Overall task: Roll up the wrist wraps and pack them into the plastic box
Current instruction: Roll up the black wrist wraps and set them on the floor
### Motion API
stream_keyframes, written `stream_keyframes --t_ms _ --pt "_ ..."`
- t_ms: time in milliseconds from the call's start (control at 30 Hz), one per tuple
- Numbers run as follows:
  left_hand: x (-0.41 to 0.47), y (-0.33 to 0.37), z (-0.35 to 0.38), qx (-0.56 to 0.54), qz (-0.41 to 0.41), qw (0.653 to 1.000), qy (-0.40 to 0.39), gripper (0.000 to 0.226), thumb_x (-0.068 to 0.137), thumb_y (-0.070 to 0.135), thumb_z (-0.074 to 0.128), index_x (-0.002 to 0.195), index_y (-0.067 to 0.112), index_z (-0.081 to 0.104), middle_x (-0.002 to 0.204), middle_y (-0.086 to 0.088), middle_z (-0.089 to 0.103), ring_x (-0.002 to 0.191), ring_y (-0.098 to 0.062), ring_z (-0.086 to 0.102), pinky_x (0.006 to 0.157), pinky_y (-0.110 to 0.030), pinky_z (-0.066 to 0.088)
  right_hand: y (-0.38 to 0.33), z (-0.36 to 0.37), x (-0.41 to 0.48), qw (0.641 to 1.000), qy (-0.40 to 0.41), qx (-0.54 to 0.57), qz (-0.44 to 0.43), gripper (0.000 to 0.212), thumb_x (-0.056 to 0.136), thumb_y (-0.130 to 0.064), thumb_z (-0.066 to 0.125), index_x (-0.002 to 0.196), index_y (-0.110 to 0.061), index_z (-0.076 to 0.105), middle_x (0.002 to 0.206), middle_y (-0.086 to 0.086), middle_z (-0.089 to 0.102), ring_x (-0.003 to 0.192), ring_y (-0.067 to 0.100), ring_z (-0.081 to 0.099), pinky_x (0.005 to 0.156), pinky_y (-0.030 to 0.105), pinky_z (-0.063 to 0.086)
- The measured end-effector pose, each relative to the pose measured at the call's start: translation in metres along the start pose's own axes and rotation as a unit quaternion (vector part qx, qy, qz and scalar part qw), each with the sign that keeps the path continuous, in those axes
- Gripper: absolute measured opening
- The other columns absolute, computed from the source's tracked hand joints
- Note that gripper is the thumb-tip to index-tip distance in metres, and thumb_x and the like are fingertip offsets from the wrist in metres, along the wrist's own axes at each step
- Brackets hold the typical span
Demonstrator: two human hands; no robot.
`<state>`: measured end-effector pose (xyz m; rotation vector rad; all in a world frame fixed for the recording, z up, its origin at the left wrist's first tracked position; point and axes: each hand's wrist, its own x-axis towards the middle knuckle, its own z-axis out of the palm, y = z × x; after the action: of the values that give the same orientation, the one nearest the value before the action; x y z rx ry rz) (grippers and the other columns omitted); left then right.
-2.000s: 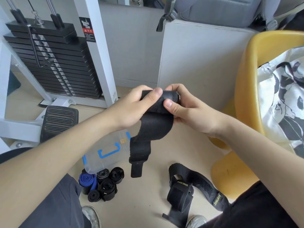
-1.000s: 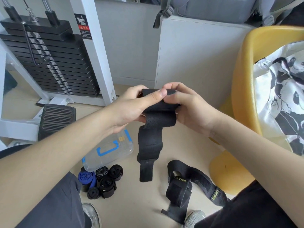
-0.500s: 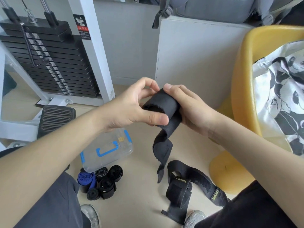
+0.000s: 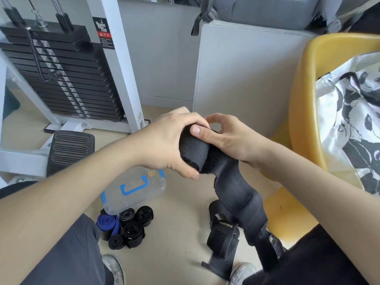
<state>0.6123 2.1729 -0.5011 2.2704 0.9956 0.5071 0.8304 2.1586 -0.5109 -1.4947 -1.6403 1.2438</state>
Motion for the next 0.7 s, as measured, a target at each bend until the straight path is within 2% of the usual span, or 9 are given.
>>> stream_keyframes --t_ms 67,167,233,333,367,433,567,633,700 --pt "0.000 -0.001 0.002 0.027 -0.001 1.000 -0.010 0.084 0.049 0.033 0.104 0.121 0.050 0.063 0.117 0.015 0.052 0.108 -0.002 0.059 0.085 -0.020 0.051 0.001 -0.001 0.000 0.999 -0.035 0.026 0.021 0.068 0.075 -0.067 0.082 0.120 -0.017 0.075 0.106 0.004 0.084 0.103 0.019 0.081 0.093 0.042 0.063" --pt "-0.001 -0.003 0.004 0.029 -0.021 0.999 -0.039 0.082 0.053 0.026 0.098 0.121 0.053 0.062 0.120 0.012 0.046 0.110 -0.007 0.059 0.082 -0.043 0.063 0.004 0.001 0.000 0.987 -0.101 0.090 0.081 0.075 0.078 -0.054 0.085 0.116 0.008 0.073 0.116 0.028 0.078 0.114 0.044 0.075 0.106 0.059 0.058" --pt "-0.003 -0.006 0.004 0.028 -0.025 0.998 -0.045 0.092 0.056 0.022 0.097 0.131 0.058 0.058 0.124 0.011 0.044 0.114 -0.009 0.058 0.083 -0.041 0.064 0.006 0.003 0.000 0.979 -0.119 0.140 0.093 0.067 0.084 -0.044 0.084 0.117 0.012 0.071 0.116 0.030 0.077 0.109 0.042 0.077 0.104 0.057 0.059" --pt "-0.004 -0.008 0.004 -0.008 -0.066 0.998 -0.016 0.126 0.057 0.025 0.101 0.157 0.060 0.033 0.136 0.014 0.046 0.121 -0.005 0.059 0.085 -0.017 0.056 0.005 0.000 0.001 0.976 -0.112 0.178 0.060 0.051 0.096 -0.039 0.077 0.119 0.007 0.073 0.115 0.024 0.079 0.107 0.036 0.078 0.095 0.046 0.063" --pt "-0.004 -0.007 0.003 -0.042 -0.089 0.995 -0.002 0.128 0.058 0.025 0.103 0.160 0.055 0.032 0.137 0.016 0.051 0.120 -0.005 0.062 0.084 -0.020 0.057 0.004 -0.002 0.002 0.977 -0.100 0.185 0.043 0.048 0.100 -0.038 0.074 0.119 0.005 0.074 0.115 0.022 0.080 0.107 0.034 0.079 0.093 0.043 0.062" --pt "-0.001 -0.007 -0.001 -0.136 -0.113 0.984 0.011 0.107 0.063 0.022 0.103 0.153 0.040 0.048 0.130 0.015 0.068 0.116 -0.013 0.072 0.077 -0.036 0.063 0.000 -0.007 0.003 0.976 -0.066 0.207 0.019 0.045 0.106 -0.039 0.067 0.116 0.004 0.076 0.114 0.022 0.080 0.106 0.033 0.079 0.090 0.041 0.061" --pt "0.000 0.000 -0.001 -0.406 -0.124 0.904 -0.052 0.064 0.093 0.040 0.080 0.150 0.025 0.055 0.135 -0.012 0.074 0.120 -0.037 0.075 0.097 -0.049 0.064 -0.001 -0.011 0.004 0.977 -0.045 0.211 -0.006 0.048 0.109 -0.040 0.060 0.120 0.004 0.074 0.117 0.022 0.080 0.110 0.034 0.078 0.095 0.043 0.060" --pt "0.002 0.002 0.001 -0.448 -0.147 0.881 -0.034 0.051 0.107 0.053 0.061 0.148 0.022 0.058 0.135 -0.018 0.074 0.119 -0.043 0.074 0.098 -0.055 0.063 0.002 -0.009 0.005 0.980 -0.041 0.196 -0.012 0.046 0.110 -0.040 0.059 0.125 0.000 0.073 0.122 0.017 0.080 0.118 0.031 0.076 0.106 0.044 0.057" --pt "0.004 0.001 0.004 -0.426 -0.146 0.893 0.009 0.039 0.112 0.044 0.055 0.145 0.023 0.061 0.132 -0.015 0.076 0.118 -0.038 0.076 0.094 -0.055 0.065 0.005 -0.006 0.004 0.982 -0.038 0.183 -0.022 0.042 0.111 -0.040 0.058 0.129 -0.005 0.072 0.126 0.011 0.079 0.123 0.026 0.074 0.113 0.045 0.053"
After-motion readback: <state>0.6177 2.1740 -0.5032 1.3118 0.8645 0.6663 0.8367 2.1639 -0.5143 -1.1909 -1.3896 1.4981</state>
